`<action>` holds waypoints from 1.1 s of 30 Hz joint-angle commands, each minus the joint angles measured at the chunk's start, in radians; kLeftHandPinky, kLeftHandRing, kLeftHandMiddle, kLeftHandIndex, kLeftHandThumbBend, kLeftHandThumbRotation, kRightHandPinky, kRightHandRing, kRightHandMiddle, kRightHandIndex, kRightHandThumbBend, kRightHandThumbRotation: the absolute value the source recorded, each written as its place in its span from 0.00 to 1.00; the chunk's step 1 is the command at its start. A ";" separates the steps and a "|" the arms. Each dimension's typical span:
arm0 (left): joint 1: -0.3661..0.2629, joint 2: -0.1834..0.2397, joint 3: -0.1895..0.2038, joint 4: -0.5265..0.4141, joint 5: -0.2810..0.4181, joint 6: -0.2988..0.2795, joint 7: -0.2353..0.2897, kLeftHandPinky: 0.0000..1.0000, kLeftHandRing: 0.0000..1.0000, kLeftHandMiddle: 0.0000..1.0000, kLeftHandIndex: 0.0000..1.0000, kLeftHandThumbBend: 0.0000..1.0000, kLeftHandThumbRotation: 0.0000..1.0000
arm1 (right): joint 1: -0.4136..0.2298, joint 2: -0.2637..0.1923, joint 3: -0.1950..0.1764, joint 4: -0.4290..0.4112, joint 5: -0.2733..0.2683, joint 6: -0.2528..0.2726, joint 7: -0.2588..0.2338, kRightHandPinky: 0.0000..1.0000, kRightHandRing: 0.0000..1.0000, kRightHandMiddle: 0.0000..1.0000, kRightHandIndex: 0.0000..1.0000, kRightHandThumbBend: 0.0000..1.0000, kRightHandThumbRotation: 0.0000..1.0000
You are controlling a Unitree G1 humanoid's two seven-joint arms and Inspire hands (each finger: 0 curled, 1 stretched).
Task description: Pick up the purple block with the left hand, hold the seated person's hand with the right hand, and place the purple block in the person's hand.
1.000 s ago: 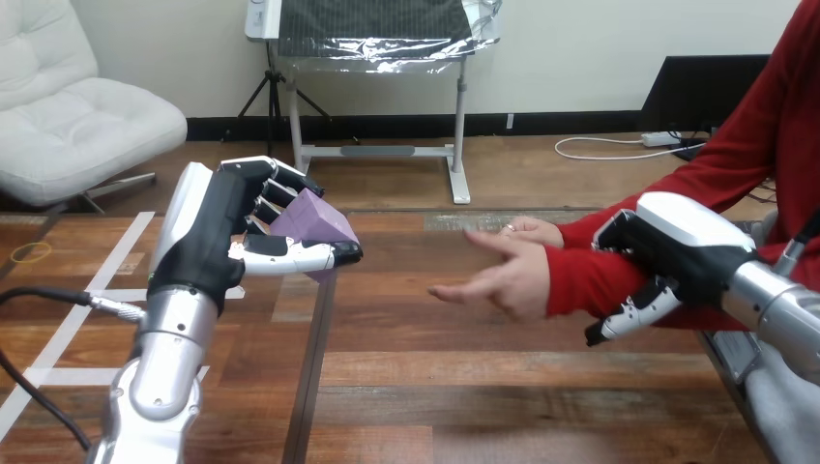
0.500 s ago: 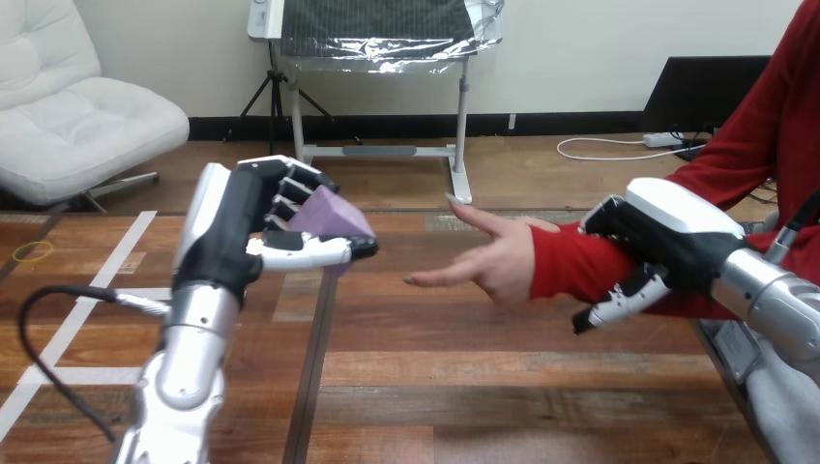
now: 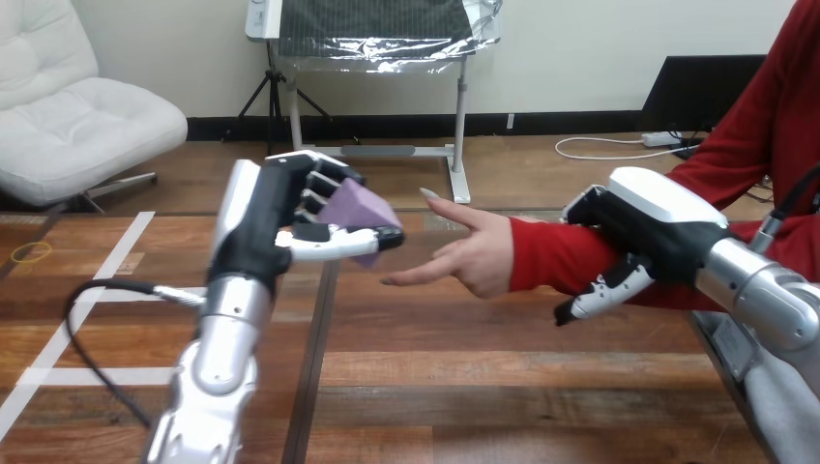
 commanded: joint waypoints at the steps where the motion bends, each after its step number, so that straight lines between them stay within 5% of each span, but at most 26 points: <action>1: -0.119 -0.026 -0.015 0.077 -0.005 -0.050 0.030 0.27 0.33 0.39 0.43 0.73 0.00 | -0.015 0.043 -0.019 -0.090 0.016 0.020 0.009 0.26 0.29 0.33 0.34 0.90 0.16; 20: -0.263 -0.085 -0.035 0.370 -0.009 -0.177 0.061 0.29 0.35 0.41 0.44 0.72 0.00 | -0.004 0.084 -0.015 -0.149 0.022 0.058 0.023 0.21 0.24 0.30 0.31 0.91 0.19; 33: -0.354 -0.144 -0.036 0.533 -0.026 -0.213 0.078 0.28 0.34 0.40 0.44 0.74 0.00 | 0.009 0.098 -0.016 -0.184 0.031 0.066 0.031 0.22 0.25 0.29 0.30 0.91 0.18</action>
